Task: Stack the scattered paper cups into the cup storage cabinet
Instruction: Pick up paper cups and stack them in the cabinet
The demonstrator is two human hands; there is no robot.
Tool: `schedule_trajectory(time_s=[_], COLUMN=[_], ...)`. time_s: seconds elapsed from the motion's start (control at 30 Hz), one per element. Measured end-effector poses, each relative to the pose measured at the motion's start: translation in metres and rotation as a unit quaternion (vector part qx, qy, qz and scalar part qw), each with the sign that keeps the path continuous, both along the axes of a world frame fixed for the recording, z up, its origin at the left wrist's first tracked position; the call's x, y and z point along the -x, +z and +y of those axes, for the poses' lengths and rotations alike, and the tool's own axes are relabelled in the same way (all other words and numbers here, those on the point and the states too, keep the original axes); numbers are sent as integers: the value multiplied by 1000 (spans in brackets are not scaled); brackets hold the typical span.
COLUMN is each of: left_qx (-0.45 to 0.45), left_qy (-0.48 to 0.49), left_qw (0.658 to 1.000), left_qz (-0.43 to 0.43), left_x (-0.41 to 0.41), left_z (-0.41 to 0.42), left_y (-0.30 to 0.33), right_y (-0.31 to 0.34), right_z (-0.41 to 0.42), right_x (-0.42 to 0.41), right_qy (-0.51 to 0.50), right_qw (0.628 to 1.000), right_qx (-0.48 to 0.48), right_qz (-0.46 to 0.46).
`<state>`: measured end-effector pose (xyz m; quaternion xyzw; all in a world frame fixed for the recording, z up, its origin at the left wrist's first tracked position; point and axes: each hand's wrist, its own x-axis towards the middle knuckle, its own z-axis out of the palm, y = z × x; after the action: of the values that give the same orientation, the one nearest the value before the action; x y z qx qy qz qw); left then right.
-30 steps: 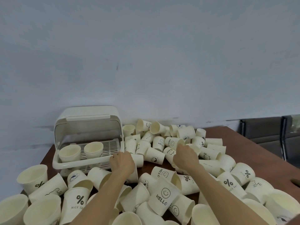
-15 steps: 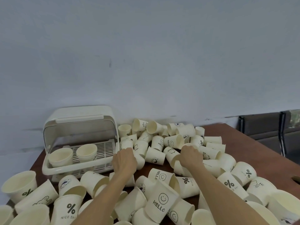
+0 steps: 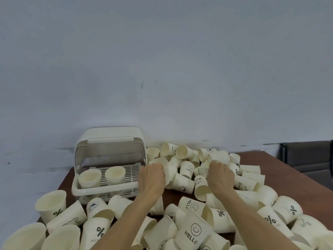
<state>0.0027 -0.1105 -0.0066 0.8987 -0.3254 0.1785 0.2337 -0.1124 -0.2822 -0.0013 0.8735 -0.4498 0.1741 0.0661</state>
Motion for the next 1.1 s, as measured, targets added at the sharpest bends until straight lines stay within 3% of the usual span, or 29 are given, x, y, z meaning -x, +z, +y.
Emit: schedule_trajectory(time_s=[0.33, 0.73, 1.1], left_qx=[13, 47, 21], left_qy=[45, 130, 207], left_qw=[999, 990, 977], left_qz=[-1, -11, -47], left_x=[-11, -58, -91], left_z=[48, 123, 182], left_y=[21, 25, 22], right_y=[33, 38, 15], right_z=[67, 161, 209], right_x=[-34, -93, -147], right_qy=[128, 271, 333], right_qw=[990, 960, 939], right_qx=[49, -34, -30], right_qz=[-15, -62, -77])
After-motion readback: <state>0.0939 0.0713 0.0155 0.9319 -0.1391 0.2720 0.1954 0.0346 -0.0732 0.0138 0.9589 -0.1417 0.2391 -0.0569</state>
